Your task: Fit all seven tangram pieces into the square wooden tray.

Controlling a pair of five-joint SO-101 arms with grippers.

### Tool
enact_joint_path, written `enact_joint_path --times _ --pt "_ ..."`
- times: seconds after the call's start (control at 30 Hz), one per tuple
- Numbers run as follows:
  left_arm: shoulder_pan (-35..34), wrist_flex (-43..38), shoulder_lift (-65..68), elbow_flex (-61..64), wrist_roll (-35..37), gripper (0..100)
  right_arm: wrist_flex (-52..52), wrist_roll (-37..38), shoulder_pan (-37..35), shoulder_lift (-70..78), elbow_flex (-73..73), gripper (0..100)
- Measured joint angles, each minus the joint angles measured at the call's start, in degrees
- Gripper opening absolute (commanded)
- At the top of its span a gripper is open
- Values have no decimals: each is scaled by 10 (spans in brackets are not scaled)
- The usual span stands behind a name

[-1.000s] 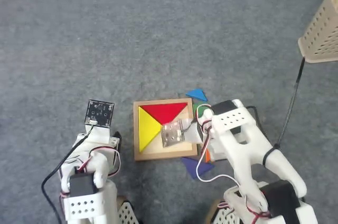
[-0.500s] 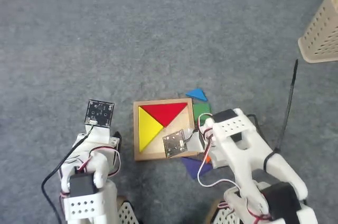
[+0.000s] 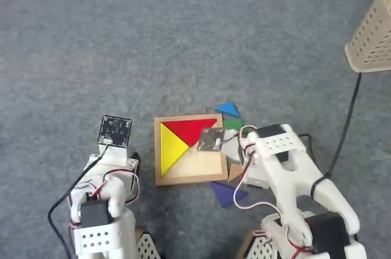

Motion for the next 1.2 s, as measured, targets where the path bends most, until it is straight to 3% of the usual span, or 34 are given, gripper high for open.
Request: enact_joint_path --times 0.23,0.43,0.7,0.87,1.2 --pt "0 0 0 0 0 168 3 -154 84 2 -79 70" --pt "0 0 0 0 0 168 47 -267 81 2 -171 70" --pt "0 0 0 0 0 168 91 -428 -62 11 -279 70" --pt "0 0 0 0 0 168 82 -531 -132 105 -330 70" --pt "0 0 0 0 0 168 74 -597 -169 274 -437 70"
